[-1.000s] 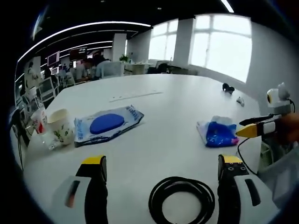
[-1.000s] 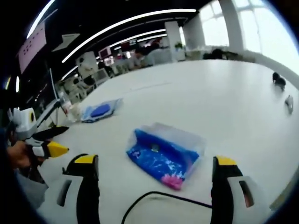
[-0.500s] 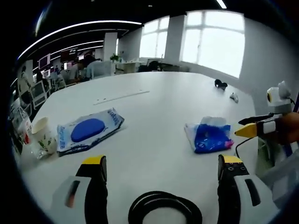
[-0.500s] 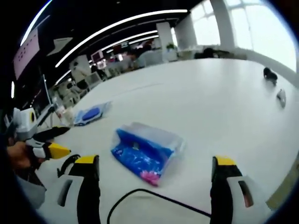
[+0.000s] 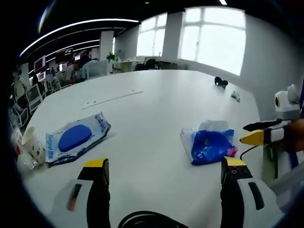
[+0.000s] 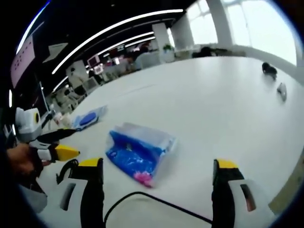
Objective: Arrange the tabletop items into an orderly group along one side of the table until the central work area is clear of visible clutter.
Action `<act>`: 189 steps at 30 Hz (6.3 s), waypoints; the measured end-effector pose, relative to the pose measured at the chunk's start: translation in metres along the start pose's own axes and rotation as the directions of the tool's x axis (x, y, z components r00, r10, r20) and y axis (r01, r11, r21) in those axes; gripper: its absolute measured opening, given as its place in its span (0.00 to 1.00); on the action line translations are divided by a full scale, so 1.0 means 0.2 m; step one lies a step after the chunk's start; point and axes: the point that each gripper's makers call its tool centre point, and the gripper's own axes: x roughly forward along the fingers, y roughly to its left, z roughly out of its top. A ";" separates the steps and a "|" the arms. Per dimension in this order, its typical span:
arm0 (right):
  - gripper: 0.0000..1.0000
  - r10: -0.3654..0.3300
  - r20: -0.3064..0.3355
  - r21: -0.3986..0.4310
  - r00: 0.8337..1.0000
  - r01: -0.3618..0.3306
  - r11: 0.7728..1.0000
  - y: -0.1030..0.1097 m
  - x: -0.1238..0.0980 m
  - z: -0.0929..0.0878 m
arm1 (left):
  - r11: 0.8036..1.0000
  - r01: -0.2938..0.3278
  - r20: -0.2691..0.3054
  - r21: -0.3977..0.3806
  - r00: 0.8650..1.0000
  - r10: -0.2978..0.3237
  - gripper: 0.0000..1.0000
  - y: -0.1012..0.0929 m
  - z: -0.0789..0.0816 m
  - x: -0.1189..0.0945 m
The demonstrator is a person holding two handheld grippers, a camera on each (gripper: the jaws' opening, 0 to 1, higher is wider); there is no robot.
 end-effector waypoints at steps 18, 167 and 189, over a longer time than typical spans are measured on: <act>0.84 0.007 -0.006 0.036 1.000 -0.007 0.999 -0.02 0.08 0.02 | 0.999 0.033 -0.033 0.031 0.999 -0.032 0.90 -0.11 0.03 0.20; 0.00 0.197 -0.123 -0.026 0.973 -0.201 0.979 0.57 1.02 0.67 | 0.977 -0.184 -0.065 -0.110 0.982 0.177 0.03 0.66 0.33 0.48; 0.00 0.190 -0.156 -0.020 0.969 -0.196 0.980 0.55 1.16 0.65 | 0.972 -0.206 -0.118 -0.112 0.974 0.193 0.02 0.71 0.29 0.57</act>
